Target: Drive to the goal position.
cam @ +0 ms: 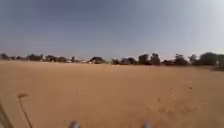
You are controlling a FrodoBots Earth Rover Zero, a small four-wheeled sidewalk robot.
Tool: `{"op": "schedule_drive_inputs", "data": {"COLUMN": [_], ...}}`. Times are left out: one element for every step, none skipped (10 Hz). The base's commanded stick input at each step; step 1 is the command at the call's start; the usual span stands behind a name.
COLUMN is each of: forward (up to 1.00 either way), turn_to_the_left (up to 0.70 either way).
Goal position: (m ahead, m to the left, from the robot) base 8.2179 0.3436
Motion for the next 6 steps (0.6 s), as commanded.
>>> {"op": "schedule_drive_inputs", "data": {"forward": [0.7,0.7,0.7,0.7,0.7,0.7], "turn_to_the_left": [0.0,0.0,0.0,0.0,0.0,0.0]}}
